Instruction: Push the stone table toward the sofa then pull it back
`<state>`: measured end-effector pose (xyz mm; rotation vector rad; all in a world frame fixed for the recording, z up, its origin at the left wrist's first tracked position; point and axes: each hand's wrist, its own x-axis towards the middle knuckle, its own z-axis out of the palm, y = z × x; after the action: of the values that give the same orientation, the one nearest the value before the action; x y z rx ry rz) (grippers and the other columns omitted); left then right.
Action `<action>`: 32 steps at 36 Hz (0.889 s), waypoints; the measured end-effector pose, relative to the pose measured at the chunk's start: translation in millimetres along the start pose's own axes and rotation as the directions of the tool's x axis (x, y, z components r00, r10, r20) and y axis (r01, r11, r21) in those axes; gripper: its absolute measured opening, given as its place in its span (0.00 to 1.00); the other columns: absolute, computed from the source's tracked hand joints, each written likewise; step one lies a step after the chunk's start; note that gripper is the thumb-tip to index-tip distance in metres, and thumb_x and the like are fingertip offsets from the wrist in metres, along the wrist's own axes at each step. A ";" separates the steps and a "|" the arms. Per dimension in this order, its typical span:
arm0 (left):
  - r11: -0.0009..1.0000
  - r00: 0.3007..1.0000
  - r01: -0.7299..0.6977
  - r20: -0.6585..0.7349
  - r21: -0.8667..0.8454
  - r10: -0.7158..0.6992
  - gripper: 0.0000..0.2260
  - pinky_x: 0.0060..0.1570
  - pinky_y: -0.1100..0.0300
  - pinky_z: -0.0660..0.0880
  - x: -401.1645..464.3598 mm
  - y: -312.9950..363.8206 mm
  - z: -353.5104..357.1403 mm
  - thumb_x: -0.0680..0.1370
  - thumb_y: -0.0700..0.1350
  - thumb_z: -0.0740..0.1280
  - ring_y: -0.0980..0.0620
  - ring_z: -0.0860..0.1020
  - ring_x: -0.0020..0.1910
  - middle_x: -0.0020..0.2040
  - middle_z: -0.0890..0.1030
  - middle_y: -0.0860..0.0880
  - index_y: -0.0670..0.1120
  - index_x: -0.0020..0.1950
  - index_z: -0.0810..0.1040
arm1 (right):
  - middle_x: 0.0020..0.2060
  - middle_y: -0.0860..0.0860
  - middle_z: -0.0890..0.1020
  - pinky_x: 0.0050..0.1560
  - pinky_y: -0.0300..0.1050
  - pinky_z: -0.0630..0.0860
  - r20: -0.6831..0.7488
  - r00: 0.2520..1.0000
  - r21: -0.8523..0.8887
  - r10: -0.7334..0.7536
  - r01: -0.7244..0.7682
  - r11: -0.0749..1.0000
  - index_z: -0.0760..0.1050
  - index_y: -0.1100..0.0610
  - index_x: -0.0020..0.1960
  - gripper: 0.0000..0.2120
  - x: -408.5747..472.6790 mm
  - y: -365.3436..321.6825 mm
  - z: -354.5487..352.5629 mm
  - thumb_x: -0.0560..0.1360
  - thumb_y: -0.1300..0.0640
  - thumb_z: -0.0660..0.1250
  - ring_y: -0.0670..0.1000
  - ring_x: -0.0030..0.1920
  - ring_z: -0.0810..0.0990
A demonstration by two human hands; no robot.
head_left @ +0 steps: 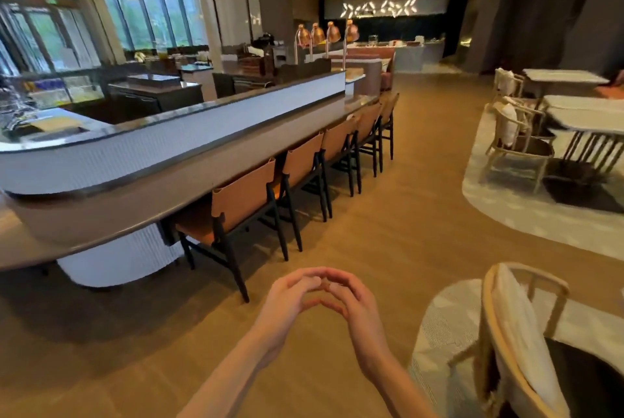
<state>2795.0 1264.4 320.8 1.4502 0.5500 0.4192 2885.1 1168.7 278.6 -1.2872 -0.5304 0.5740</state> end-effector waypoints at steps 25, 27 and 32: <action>0.976 0.892 0.211 0.417 -0.046 -0.174 0.10 0.59 0.45 0.78 566.1 12.5 211.6 0.83 0.39 0.63 0.41 0.82 0.57 0.57 0.84 0.38 0.38 0.61 0.79 | 0.56 0.57 0.83 0.63 0.53 0.78 -0.513 0.858 -0.163 -0.022 -0.072 0.984 0.79 0.57 0.60 0.12 461.4 -13.2 -249.3 0.79 0.67 0.64 0.55 0.59 0.82; 0.982 0.853 0.188 0.502 -0.034 -0.146 0.10 0.57 0.47 0.79 603.9 27.5 249.9 0.83 0.38 0.62 0.43 0.83 0.56 0.56 0.85 0.38 0.37 0.60 0.80 | 0.55 0.57 0.84 0.63 0.53 0.79 -0.570 0.820 -0.172 -0.057 -0.052 0.984 0.79 0.59 0.60 0.12 488.9 -32.2 -283.7 0.79 0.67 0.64 0.55 0.58 0.82; 0.986 0.743 0.164 0.657 0.002 -0.125 0.11 0.60 0.46 0.79 682.3 59.9 346.6 0.82 0.38 0.62 0.43 0.84 0.56 0.56 0.85 0.39 0.37 0.60 0.82 | 0.48 0.51 0.87 0.56 0.45 0.82 -0.684 0.719 -0.156 -0.124 0.023 0.988 0.80 0.60 0.57 0.11 545.7 -76.9 -372.1 0.78 0.69 0.63 0.51 0.53 0.85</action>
<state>3553.1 1385.2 325.4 1.3754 0.0697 -0.2150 3545.1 1245.3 304.6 -1.4894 0.0185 -0.0491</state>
